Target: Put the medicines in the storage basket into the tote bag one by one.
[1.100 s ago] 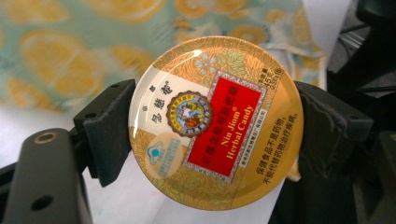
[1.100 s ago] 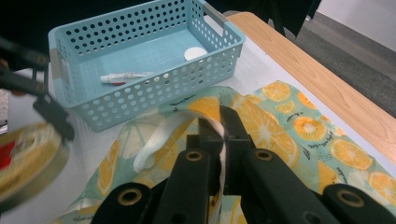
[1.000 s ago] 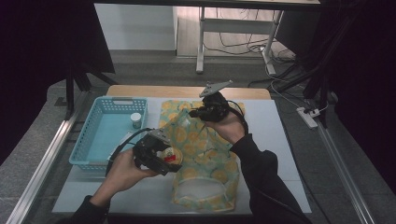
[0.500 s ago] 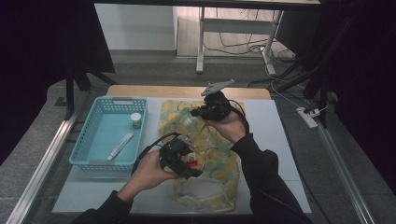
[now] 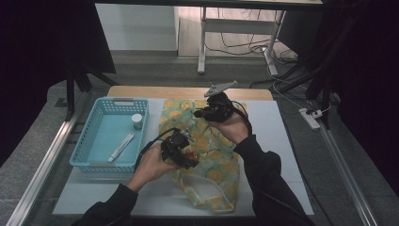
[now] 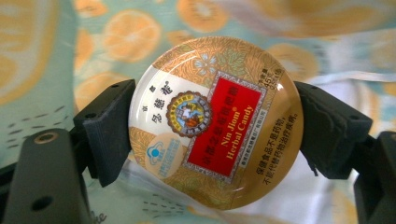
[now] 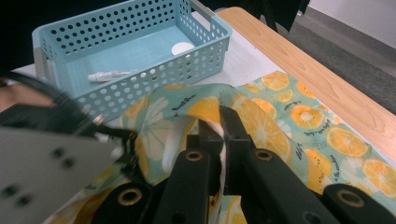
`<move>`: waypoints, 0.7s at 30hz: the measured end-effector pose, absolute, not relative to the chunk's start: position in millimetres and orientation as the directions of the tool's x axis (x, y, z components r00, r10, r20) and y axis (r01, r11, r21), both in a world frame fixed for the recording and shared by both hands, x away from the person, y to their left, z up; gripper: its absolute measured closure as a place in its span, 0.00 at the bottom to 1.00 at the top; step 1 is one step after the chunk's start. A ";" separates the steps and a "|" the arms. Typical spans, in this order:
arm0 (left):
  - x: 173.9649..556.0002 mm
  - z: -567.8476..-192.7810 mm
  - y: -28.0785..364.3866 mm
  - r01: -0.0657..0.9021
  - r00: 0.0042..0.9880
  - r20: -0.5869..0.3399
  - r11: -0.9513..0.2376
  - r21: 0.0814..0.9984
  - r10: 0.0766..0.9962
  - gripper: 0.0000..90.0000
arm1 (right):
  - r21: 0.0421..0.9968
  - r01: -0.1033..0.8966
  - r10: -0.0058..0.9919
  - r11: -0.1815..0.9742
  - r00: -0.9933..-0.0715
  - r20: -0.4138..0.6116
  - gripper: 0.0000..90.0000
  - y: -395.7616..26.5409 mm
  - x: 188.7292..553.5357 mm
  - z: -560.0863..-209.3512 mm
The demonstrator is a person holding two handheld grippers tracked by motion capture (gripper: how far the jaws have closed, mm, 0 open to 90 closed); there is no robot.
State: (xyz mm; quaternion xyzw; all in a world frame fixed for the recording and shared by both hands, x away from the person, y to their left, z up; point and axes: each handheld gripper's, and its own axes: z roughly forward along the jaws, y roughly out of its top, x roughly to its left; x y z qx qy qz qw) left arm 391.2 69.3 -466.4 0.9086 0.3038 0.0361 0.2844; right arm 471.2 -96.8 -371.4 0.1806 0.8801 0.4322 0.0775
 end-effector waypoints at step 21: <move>427.7 -477.0 55.3 0.497 0.805 -0.058 -0.618 0.609 0.590 0.23 | 0.765 0.324 0.449 0.556 -0.892 0.051 1.00 -112.9 489.2 -392.0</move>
